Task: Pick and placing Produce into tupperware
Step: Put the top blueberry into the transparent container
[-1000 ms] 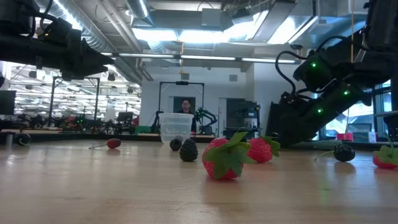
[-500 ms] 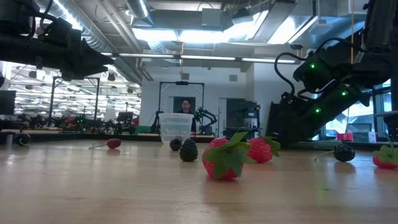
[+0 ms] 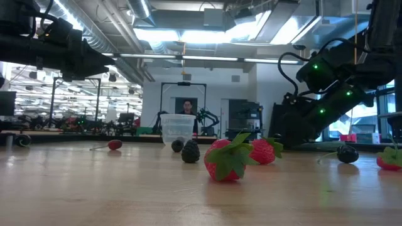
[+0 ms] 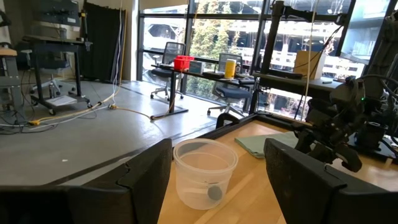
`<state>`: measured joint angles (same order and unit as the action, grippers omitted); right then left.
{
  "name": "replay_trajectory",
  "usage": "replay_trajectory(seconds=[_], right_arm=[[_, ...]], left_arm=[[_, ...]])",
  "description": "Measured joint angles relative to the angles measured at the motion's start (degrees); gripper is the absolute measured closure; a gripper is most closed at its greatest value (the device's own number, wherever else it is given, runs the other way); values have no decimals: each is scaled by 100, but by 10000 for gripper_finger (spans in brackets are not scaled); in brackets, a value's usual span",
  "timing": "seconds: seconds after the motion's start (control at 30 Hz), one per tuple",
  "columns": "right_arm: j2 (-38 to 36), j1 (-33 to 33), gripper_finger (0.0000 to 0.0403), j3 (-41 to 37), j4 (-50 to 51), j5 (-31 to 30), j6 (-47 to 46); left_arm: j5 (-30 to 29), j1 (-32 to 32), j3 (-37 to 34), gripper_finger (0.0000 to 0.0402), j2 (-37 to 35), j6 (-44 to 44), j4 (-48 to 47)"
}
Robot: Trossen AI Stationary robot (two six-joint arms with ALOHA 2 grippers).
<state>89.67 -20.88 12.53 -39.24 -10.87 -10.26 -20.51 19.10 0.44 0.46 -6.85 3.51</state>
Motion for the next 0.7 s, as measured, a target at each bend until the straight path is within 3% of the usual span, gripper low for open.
replay_trajectory(seconds=[0.5,0.7], right_arm=[[-4,0,266,0,33,4,26],[-7,2,231,0,33,55,26]], left_arm=[[0,1,0,154,1,0,0],[0,-1,1,154,1,-1,1]])
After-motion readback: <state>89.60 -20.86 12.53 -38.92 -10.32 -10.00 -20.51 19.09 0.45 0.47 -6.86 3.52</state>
